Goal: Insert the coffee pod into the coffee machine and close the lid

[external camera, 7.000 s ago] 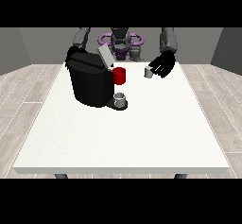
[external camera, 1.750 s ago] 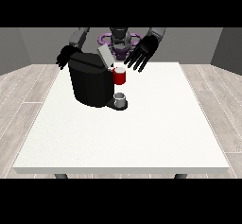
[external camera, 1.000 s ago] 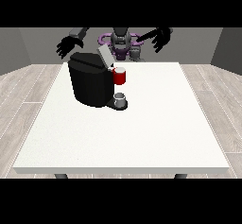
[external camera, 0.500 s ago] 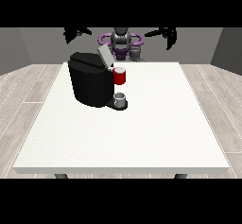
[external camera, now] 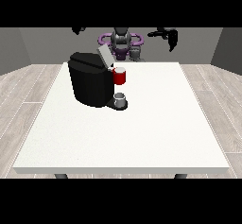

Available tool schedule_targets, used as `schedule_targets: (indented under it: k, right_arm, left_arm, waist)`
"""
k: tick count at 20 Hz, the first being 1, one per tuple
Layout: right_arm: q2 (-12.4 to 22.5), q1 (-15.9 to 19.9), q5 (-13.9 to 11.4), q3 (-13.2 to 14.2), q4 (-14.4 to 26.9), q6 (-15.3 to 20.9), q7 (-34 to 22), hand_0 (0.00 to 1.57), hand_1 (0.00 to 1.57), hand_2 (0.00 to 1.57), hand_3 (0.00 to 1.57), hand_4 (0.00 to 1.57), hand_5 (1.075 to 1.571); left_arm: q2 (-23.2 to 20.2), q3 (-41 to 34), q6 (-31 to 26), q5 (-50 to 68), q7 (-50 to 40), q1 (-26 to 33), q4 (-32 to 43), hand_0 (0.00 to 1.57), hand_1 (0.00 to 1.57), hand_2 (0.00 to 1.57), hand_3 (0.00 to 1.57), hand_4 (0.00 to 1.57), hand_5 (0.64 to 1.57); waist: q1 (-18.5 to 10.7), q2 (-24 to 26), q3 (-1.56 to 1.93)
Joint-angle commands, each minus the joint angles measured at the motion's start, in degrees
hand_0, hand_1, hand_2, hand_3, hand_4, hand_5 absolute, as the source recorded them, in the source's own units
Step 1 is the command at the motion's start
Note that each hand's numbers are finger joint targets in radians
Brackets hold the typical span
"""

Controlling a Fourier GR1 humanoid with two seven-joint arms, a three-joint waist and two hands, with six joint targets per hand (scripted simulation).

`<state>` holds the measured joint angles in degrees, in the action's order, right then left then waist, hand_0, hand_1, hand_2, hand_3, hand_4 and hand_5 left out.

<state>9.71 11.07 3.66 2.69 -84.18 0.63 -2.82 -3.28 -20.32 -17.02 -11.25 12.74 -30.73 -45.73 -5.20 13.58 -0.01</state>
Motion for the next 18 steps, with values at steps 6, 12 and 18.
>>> schedule_targets:
  k: [6,12,18]
  right_arm:
    - [0.37,6.9,-0.79,-0.59,2.42,-3.05,1.87,0.0,0.0,0.0,0.0,0.0,1.571]
    - [-0.26,7.72,-1.26,0.6,7.05,-2.76,2.66,0.0,0.0,0.0,0.0,0.0,1.571]
    - [0.77,12.65,0.21,3.58,13.47,-3.77,4.02,0.0,0.0,0.0,0.0,0.0,1.571]
  left_arm:
    - [1.81,3.62,0.47,4.63,-2.83,4.01,-11.44,0.0,0.0,0.0,0.0,0.11,1.571]
    - [3.07,5.85,0.0,7.14,-7.53,10.94,-19.92,0.0,0.0,0.0,0.0,0.0,1.571]
    - [0.48,8.21,-0.95,9.68,-5.12,13.73,-25.15,0.0,0.0,0.0,0.0,0.0,1.571]
  waist:
    - [-2.42,-5.76,0.02]
    - [-4.72,-6.59,0.03]
    - [-4.55,-11.93,0.02]
